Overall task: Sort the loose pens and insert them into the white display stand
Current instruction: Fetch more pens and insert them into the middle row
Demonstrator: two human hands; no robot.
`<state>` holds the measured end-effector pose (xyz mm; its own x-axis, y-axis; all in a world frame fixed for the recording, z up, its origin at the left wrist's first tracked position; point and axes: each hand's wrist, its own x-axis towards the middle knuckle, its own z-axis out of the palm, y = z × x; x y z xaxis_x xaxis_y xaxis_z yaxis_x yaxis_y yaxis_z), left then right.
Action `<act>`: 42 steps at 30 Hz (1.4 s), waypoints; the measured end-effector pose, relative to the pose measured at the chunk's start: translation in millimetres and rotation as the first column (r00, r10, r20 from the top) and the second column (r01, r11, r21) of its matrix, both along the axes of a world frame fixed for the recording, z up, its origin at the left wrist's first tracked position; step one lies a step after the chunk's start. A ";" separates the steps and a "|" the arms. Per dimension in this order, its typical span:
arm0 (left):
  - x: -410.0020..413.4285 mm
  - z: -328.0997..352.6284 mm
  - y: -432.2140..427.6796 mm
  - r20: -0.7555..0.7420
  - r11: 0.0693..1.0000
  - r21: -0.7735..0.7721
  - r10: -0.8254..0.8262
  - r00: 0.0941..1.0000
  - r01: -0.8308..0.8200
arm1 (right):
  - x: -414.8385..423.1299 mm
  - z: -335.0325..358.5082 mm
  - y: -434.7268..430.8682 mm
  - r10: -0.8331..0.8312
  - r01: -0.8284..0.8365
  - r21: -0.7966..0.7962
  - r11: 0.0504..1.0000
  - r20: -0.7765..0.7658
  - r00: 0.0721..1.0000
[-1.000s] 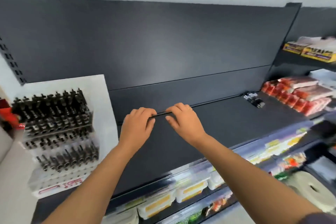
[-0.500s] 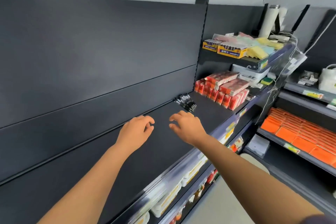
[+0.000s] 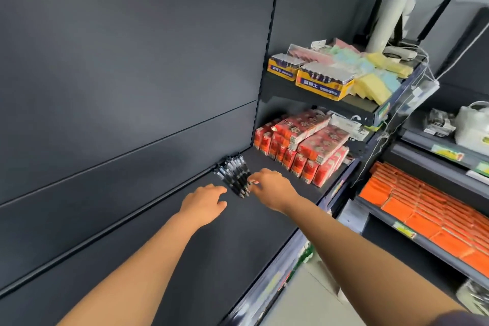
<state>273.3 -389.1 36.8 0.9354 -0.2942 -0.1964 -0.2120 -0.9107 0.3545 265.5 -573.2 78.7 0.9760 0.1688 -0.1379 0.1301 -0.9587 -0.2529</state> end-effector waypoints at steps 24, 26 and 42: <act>77.5 -51.0 -70.1 -0.152 0.852 0.096 0.524 0.838 -0.515 | 165.1 -72.2 4.7 0.422 -0.421 -0.110 0.900 -0.015 0.906; 75.5 -50.0 -63.3 -0.122 0.820 0.116 0.571 0.812 -0.560 | 165.0 -77.1 8.9 0.426 -0.420 -0.131 0.898 0.021 0.905; 43.8 -56.1 -8.0 -0.133 0.765 -0.134 0.616 0.776 -0.630 | 138.3 -84.5 55.7 0.380 -0.391 -0.020 0.920 -0.204 0.903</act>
